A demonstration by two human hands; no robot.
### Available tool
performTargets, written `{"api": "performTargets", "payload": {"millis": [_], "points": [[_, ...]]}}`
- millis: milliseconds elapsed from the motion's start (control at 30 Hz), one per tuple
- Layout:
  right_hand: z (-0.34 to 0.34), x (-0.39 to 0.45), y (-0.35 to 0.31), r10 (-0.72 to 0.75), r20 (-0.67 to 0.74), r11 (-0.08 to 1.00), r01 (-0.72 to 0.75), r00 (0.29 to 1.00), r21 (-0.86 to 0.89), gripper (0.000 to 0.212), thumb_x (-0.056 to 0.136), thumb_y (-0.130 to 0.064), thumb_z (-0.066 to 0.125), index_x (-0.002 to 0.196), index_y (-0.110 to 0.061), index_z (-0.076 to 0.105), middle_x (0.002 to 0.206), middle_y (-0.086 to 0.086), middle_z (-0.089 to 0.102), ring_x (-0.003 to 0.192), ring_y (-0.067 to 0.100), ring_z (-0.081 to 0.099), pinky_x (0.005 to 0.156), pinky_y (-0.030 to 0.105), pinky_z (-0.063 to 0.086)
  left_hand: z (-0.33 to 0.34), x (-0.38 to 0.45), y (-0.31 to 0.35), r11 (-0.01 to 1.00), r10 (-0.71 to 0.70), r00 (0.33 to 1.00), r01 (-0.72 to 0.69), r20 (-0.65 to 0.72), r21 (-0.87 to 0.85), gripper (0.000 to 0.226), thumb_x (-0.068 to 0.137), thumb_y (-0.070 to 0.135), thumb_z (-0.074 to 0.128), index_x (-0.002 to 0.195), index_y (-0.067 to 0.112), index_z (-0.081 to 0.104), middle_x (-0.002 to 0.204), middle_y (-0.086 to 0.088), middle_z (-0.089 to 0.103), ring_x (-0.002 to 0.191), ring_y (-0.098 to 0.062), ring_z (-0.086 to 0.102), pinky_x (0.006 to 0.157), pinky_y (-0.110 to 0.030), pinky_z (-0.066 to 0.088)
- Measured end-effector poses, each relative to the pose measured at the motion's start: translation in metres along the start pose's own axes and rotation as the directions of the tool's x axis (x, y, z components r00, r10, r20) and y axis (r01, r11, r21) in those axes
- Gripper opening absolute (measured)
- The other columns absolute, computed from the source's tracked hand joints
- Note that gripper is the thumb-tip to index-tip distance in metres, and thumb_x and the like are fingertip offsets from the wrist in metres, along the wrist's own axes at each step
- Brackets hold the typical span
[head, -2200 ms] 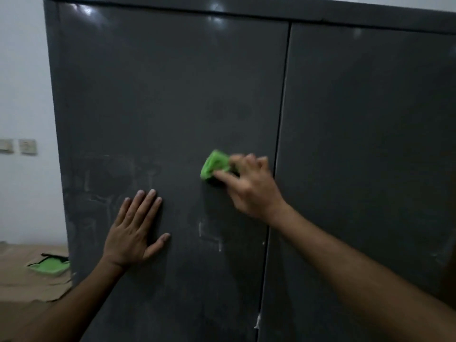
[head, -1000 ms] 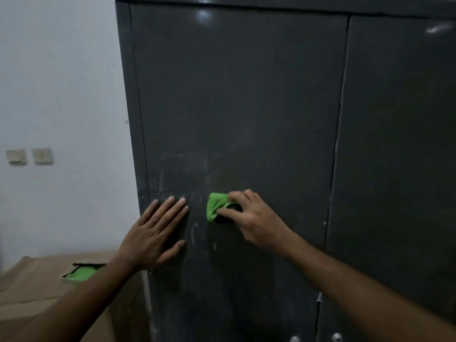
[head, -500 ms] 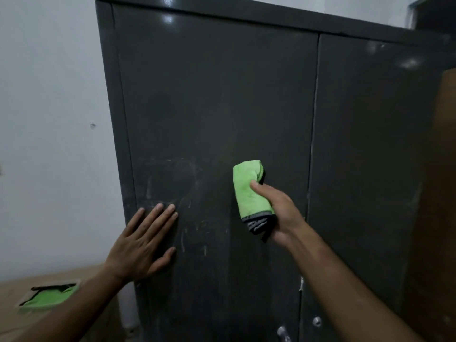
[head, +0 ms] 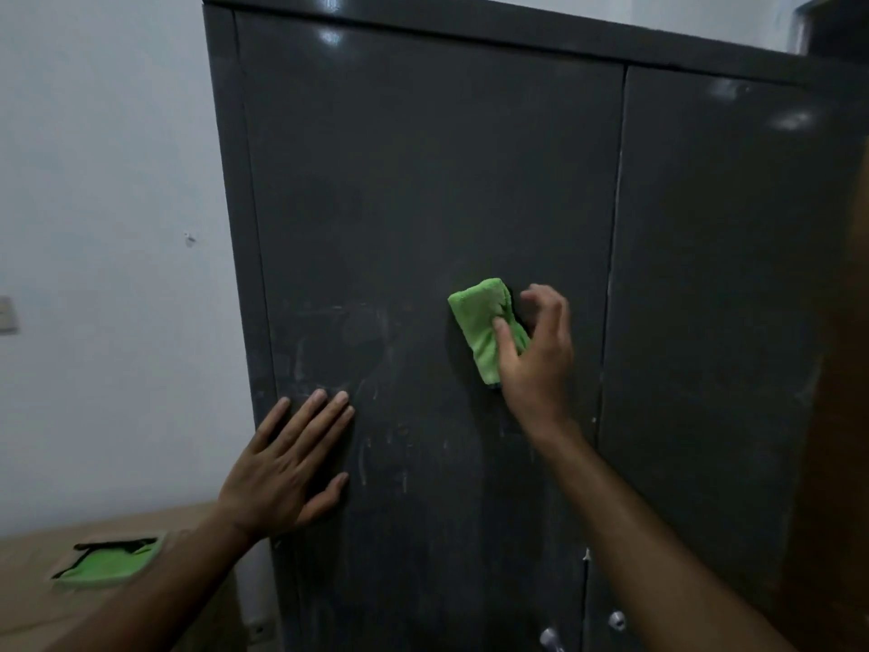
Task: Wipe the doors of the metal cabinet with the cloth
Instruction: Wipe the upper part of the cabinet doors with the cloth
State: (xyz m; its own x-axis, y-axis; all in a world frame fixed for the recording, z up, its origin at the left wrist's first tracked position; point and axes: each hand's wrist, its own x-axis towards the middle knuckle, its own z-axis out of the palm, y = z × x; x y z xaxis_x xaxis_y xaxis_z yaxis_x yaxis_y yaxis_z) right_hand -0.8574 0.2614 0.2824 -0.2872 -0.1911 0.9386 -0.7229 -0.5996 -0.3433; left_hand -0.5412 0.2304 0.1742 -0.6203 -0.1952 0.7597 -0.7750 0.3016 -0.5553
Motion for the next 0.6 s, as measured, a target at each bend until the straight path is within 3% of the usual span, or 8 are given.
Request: {"api": "performTargets", "payload": {"millis": [33,100,200,400,467,533,600], "points": [[0.007,-0.007,-0.001,-0.086,-0.037,0.995,0.084,0.996,-0.06,0.028,0.09,-0.004,0.065,0.114,-0.015,0.056,0.123,0.011,0.054,0.104,0.027,0.055,0.088,0.04,0.051,0.0,0.0,0.0,1.0,0.0,1.0,0.0,0.0,0.001,0.08,0.092,0.054,0.053,0.155,0.009,0.034,0.164,-0.01,0.03,0.152,-0.028,0.027,0.123,-0.05,0.019],[0.02,-0.018,0.0,-0.165,0.019,0.973,0.166,0.986,-0.163,0.019,0.093,-0.006,0.061,0.111,-0.011,0.063,0.127,0.015,0.053,0.103,0.03,0.052,0.083,0.041,0.051,-0.001,0.0,0.0,1.0,0.003,1.0,-0.003,-0.001,0.005,0.08,0.091,0.054,0.053,0.155,0.009,0.035,0.163,-0.011,0.031,0.152,-0.028,0.027,0.123,-0.051,0.02],[0.03,-0.033,0.005,-0.17,0.124,0.944,0.198,0.978,-0.265,0.036,0.092,-0.029,0.064,0.122,-0.008,0.064,0.135,0.016,0.052,0.111,0.032,0.051,0.09,0.043,0.043,0.0,-0.001,0.0,1.0,0.001,1.0,-0.001,0.001,0.002,0.08,0.092,0.055,0.052,0.156,0.01,0.033,0.164,-0.01,0.029,0.152,-0.028,0.026,0.124,-0.05,0.018],[0.065,0.026,-0.026,-0.224,0.008,0.932,0.217,0.975,-0.292,0.049,0.093,-0.034,0.058,0.14,-0.02,0.054,0.134,0.015,0.05,0.105,0.031,0.047,0.088,0.041,0.04,0.001,0.0,0.0,1.0,-0.003,1.0,0.003,0.001,-0.004,0.079,0.092,0.054,0.053,0.155,0.009,0.036,0.165,-0.009,0.027,0.153,-0.027,0.025,0.124,-0.049,0.018],[0.082,0.001,-0.037,-0.405,0.092,0.886,0.415,0.91,-0.207,0.05,0.089,-0.034,0.061,0.137,-0.02,0.058,0.133,0.015,0.049,0.105,0.033,0.049,0.086,0.042,0.04,0.001,-0.001,0.0,1.0,-0.004,1.0,0.004,-0.013,-0.009,0.079,0.091,0.053,0.056,0.154,0.009,0.037,0.165,-0.008,0.028,0.152,-0.027,0.026,0.124,-0.05,0.019],[0.082,-0.044,-0.029,-0.604,0.244,0.763,0.639,0.759,-0.099,0.045,0.089,-0.032,0.063,0.132,-0.019,0.063,0.132,0.013,0.048,0.102,0.035,0.055,0.083,0.043,0.045,0.001,-0.001,-0.001,1.0,0.009,0.999,-0.009,-0.032,-0.006,0.078,0.09,0.052,0.057,0.153,0.009,0.039,0.164,-0.009,0.03,0.152,-0.027,0.027,0.124,-0.05,0.02],[0.064,-0.065,-0.007,-0.684,0.325,0.677,0.734,0.653,-0.049,0.041,0.09,-0.03,0.065,0.129,-0.019,0.066,0.13,0.01,0.049,0.096,0.033,0.058,0.078,0.043,0.047,0.002,-0.002,-0.001,0.999,0.031,0.999,-0.031,-0.039,-0.011,0.076,0.091,0.051,0.056,0.153,0.011,0.04,0.164,-0.008,0.031,0.152,-0.028,0.028,0.124,-0.05,0.019]]}}
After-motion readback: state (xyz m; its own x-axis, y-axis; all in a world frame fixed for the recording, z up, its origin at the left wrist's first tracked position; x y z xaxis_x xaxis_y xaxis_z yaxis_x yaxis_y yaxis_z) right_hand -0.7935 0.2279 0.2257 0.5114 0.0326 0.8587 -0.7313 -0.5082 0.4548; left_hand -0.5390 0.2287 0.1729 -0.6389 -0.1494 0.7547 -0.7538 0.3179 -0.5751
